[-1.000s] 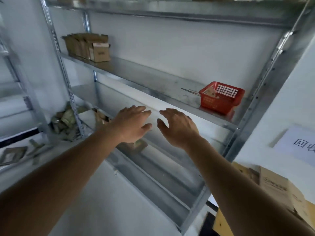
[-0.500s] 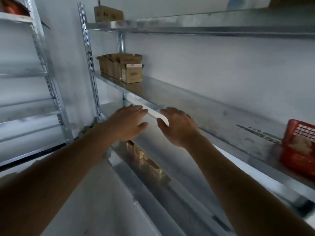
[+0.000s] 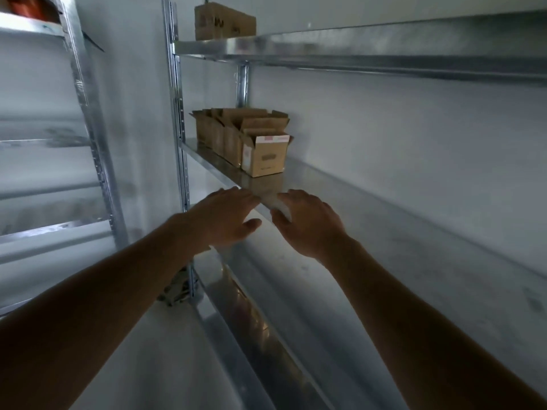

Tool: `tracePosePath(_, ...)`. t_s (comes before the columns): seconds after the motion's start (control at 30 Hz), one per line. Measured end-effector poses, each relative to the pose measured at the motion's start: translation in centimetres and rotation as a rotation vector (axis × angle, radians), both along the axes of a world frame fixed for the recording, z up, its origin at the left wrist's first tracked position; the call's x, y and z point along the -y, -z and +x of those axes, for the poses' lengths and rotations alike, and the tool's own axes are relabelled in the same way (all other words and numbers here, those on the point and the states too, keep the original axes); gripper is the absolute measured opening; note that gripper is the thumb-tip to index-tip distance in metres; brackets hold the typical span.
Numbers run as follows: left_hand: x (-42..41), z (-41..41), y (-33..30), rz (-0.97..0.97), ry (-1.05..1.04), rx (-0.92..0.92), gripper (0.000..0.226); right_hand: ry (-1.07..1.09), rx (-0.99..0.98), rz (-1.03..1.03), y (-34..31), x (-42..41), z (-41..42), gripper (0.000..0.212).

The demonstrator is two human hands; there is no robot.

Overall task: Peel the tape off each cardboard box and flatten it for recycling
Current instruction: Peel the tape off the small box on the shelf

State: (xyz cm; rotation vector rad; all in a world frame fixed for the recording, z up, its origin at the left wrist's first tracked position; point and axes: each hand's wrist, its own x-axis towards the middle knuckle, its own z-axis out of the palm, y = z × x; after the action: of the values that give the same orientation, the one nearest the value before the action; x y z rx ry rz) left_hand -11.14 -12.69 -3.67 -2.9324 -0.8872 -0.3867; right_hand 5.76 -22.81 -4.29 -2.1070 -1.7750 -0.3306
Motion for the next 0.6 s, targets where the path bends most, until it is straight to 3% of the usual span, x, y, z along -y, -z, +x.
tracePosePath(0.2,-13.4,0.9,0.6,-0.024,0.095,0.022,0.049,0.085,-0.003,0.000,0.8,-11.9,-0.2,0.032)
tracePosePath(0.33,-22.7,2.0,0.4,-0.051,0.165,-0.040,0.044,0.187,-0.090,-0.059,0.8,-20.3,-0.5,0.036)
tracePosePath(0.47,-26.5,3.2,0.8,-0.078,0.227,-0.029,0.042,0.233,-0.105,-0.081,0.3,-23.3,0.4,0.045)
tracePosePath(0.6,-33.0,6.2,1.3,-0.088,0.246,-0.041,0.052,0.306,-0.127,-0.028,-0.5,-28.6,3.1,0.052)
